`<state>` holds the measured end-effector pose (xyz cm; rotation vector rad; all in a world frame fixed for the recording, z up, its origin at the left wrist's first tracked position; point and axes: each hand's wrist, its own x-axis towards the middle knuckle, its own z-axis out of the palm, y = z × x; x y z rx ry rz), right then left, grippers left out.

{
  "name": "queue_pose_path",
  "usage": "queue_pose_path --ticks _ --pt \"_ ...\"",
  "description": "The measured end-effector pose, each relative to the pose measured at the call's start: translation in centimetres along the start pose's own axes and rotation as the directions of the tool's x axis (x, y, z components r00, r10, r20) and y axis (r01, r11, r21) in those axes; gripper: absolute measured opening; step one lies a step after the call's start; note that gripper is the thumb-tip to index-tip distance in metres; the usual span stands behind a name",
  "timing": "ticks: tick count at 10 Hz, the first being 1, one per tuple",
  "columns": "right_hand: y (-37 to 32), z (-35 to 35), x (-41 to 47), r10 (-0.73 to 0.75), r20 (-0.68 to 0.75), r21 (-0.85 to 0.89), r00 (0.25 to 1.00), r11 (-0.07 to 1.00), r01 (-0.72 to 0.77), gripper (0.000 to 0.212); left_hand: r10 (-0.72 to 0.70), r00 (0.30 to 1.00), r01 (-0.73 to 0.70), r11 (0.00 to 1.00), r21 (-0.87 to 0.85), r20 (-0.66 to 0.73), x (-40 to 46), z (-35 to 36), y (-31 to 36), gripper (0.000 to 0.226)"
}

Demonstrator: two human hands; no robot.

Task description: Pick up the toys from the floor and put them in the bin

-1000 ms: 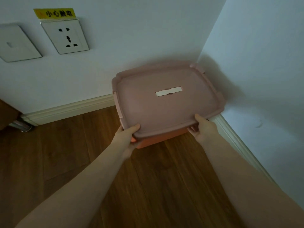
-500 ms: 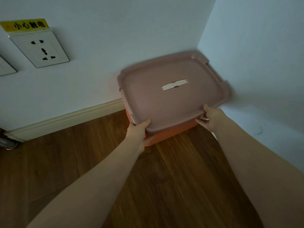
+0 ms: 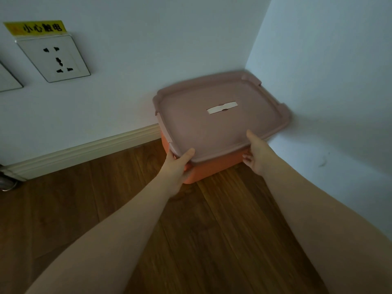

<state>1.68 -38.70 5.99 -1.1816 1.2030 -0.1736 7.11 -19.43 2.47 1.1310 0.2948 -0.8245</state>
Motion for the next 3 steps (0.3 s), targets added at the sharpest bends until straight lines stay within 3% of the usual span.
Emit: queue_pose_path --ticks 2,3 --pt "-0.3 0.4 -2.7 -0.083 -0.085 -0.002 0.993 0.997 0.083 0.054 0.024 0.999 -0.013 0.974 0.226 -0.046 -1.1 -0.9 1.2 0.089" --pt "-0.6 0.5 -4.1 -0.223 -0.153 -0.082 0.963 0.974 0.213 0.065 0.226 0.962 -0.133 0.877 0.461 -0.152 -3.0 -0.5 2.4 0.072"
